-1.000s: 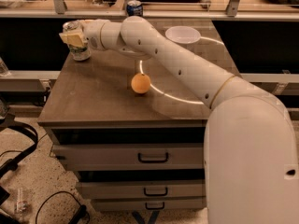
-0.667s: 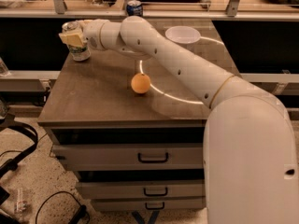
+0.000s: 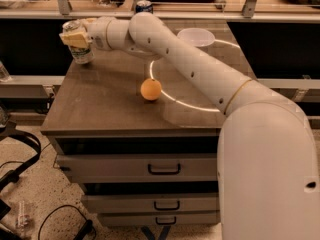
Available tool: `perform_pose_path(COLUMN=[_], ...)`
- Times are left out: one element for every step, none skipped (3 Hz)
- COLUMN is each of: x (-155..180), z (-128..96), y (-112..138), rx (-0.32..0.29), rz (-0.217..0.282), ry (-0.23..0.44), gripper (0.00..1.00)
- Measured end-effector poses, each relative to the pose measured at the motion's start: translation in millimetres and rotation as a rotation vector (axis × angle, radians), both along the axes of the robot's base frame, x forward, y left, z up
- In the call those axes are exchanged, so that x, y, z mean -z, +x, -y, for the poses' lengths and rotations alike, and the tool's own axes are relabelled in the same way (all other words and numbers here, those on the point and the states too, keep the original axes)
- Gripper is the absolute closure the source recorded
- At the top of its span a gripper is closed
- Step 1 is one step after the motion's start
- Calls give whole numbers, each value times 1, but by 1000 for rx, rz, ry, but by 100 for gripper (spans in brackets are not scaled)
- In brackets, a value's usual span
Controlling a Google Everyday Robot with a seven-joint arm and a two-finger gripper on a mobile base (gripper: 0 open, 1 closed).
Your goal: Pick 7up can
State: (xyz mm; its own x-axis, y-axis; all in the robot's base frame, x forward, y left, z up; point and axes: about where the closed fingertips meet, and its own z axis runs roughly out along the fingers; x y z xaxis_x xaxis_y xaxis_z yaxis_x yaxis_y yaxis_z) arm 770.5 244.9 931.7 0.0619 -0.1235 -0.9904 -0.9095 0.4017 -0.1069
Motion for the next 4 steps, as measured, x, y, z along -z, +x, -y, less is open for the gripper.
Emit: perform_pose_path(x=[-37, -76, -110, -121], z=[19, 41, 70, 86], y=[-15, -27, -41, -49], rx=[-38, -62, -59, -55], rz=[24, 54, 95, 119], ry=[7, 8, 14, 24], gripper=[100, 100, 100, 100])
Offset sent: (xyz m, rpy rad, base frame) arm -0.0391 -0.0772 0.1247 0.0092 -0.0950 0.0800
